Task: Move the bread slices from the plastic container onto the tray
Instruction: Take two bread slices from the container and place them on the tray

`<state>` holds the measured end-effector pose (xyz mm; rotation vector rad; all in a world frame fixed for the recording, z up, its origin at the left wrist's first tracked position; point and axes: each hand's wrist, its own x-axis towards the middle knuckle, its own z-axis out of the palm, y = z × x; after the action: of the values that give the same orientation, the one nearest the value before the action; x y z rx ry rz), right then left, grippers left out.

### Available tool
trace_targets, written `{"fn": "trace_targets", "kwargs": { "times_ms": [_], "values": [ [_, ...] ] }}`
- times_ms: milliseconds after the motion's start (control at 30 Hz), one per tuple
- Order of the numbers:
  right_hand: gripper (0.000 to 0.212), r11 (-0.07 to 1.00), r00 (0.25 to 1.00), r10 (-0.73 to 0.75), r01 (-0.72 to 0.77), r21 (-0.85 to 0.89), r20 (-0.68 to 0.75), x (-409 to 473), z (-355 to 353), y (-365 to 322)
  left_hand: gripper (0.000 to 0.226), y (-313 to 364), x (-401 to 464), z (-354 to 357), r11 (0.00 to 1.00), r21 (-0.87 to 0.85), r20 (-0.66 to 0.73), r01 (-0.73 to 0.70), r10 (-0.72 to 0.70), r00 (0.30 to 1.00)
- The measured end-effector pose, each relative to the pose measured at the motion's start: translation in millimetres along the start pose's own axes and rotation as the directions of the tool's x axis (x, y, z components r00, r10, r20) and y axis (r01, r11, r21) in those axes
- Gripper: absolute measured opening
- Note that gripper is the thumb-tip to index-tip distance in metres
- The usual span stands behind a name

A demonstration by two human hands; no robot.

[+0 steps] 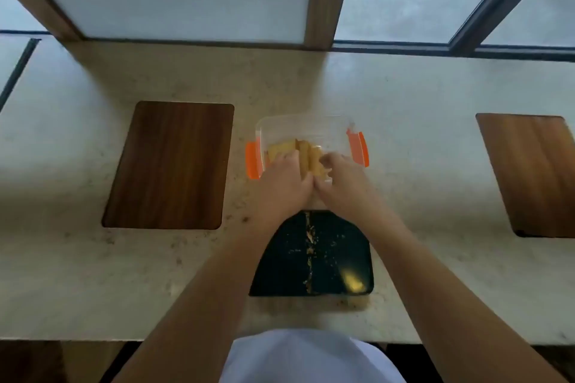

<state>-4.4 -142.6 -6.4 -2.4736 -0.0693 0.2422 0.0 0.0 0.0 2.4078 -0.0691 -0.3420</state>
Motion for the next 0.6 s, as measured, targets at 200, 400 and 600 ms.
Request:
{"fn": "trace_targets", "kwargs": {
  "times_ms": [200, 400, 600],
  "values": [
    [0.015, 0.936, 0.912, 0.331, -0.350, 0.036, 0.244, 87, 15, 16, 0.011, 4, 81, 11, 0.974, 0.042, 0.077, 0.222, -0.225, 0.971],
    [0.018, 0.762, 0.774, 0.460, -0.595, 0.255, 0.435, 112, 36, 32, 0.021, -15, 111, 31, 0.931, 0.168, 0.123, 0.324, -0.346, 0.930],
    [0.003, 0.697, 0.747, 0.468, -0.640, 0.323, 0.472, 117, 41, 42, 0.029, -26, 114, 48, 0.899, 0.153, 0.063, 0.410, -0.423, 0.904]
  ]
}}
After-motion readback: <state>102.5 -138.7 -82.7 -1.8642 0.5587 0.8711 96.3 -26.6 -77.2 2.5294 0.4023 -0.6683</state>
